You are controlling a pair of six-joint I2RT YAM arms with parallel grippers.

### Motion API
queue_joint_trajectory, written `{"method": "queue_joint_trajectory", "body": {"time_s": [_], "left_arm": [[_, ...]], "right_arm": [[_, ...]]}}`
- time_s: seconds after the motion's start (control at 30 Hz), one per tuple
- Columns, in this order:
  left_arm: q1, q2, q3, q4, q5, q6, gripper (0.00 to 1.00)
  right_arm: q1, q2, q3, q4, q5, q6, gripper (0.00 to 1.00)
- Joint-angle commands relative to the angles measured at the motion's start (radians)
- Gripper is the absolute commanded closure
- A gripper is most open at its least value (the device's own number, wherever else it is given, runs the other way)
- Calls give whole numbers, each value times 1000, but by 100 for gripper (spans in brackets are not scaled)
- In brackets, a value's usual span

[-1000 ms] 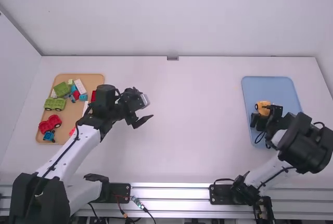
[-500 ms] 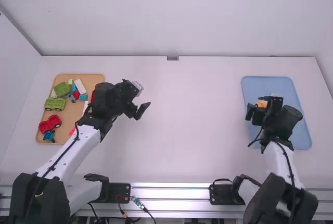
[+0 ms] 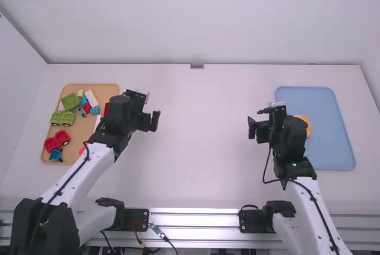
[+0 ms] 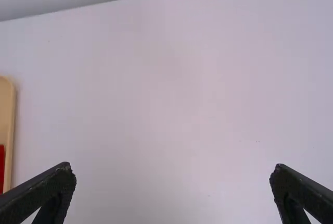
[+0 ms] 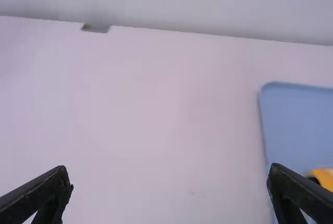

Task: Assemble lego blocks to make yellow taxi

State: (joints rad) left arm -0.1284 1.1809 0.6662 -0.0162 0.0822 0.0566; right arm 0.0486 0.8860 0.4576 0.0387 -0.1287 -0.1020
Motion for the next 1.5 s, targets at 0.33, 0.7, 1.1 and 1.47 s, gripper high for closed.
{"method": "queue_joint_trajectory", "body": {"time_s": [0.33, 0.7, 1.1, 1.47], "left_arm": [[74, -118, -104, 16, -82, -57, 9], [128, -300, -285, 16, -82, -57, 27], [128, -561, -547, 16, -82, -57, 53], [128, -803, -666, 16, -82, -57, 77]], "right_arm": [[46, -65, -79, -39, 129, 99, 9], [-49, -261, -275, -39, 129, 102, 28], [-49, -530, -458, -39, 129, 102, 55], [-49, -752, -458, -39, 129, 102, 77]]}}
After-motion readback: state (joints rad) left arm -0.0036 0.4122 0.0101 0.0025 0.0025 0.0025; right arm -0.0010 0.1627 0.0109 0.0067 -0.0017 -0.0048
